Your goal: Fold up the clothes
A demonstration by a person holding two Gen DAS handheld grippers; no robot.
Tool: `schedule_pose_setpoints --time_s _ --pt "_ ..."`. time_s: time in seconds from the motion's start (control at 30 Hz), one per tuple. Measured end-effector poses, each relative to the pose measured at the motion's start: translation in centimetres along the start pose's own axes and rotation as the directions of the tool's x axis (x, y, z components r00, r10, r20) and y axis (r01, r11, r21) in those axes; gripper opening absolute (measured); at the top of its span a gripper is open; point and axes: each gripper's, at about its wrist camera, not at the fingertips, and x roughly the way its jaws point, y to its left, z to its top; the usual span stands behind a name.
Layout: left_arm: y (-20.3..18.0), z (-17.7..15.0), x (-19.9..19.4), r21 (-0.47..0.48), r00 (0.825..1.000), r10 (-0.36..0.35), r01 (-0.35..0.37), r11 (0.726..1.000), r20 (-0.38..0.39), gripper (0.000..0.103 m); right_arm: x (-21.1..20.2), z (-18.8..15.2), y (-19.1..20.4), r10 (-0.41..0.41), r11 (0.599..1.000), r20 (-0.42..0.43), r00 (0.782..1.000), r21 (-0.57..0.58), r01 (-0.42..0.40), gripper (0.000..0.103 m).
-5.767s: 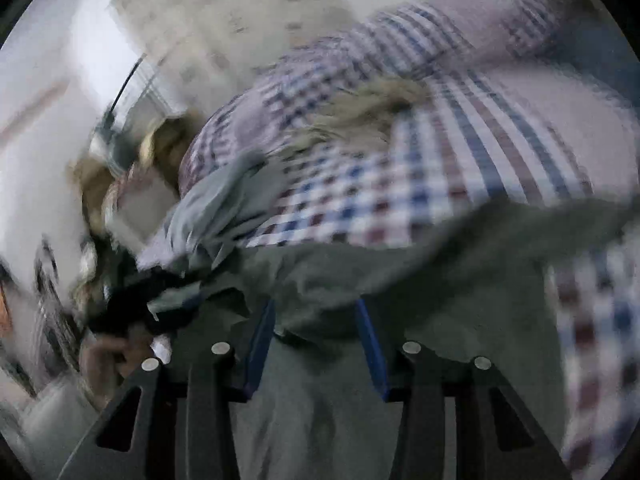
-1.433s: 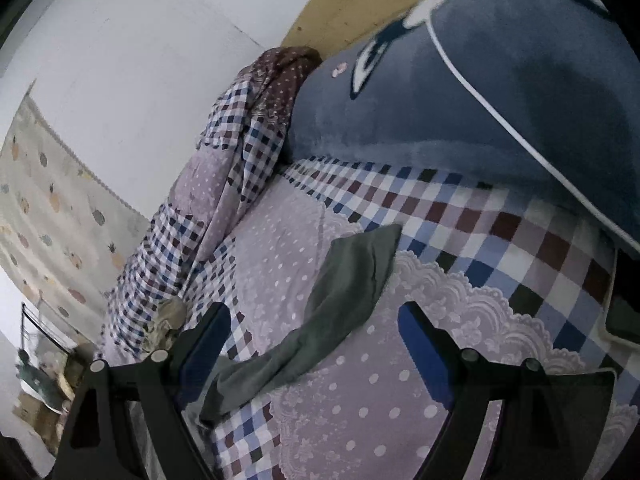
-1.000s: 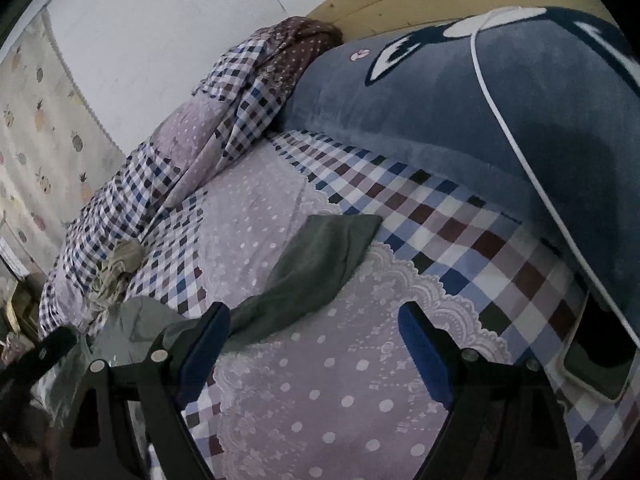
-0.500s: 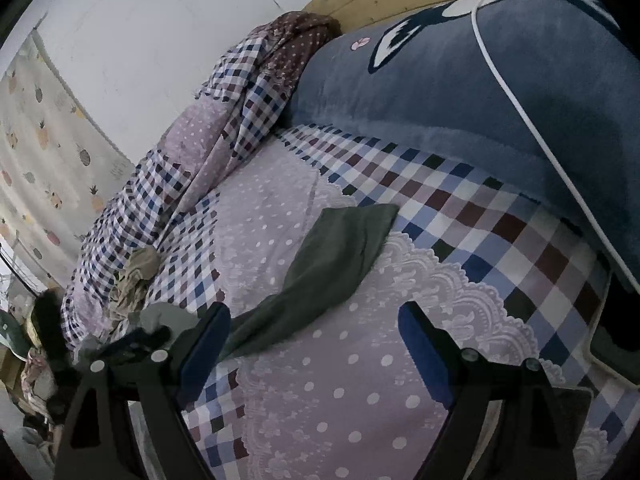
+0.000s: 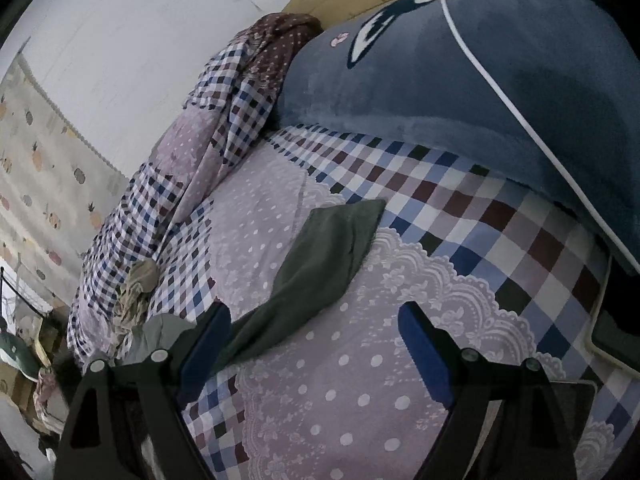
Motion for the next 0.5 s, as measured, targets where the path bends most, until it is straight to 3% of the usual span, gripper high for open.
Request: schedule_pose_setpoints --time_s 0.23,0.37,0.5 --pt "-0.1 -4.9 -1.1 0.074 1.0 -0.008 0.01 0.997 -0.028 0.003 0.3 0.0 -0.3 -0.016 1.0 -0.007 1.0 0.019 0.016 0.089" --pt "1.2 -6.4 0.1 -0.014 0.999 -0.034 0.034 0.999 -0.034 0.011 0.8 -0.3 0.1 -0.026 1.0 -0.019 0.999 -0.003 0.026 0.089" --pt "3.2 -7.3 0.3 -0.131 0.99 -0.141 0.142 0.981 0.015 0.016 1.6 -0.8 0.9 -0.046 0.998 -0.026 0.999 -0.036 0.045 0.089"
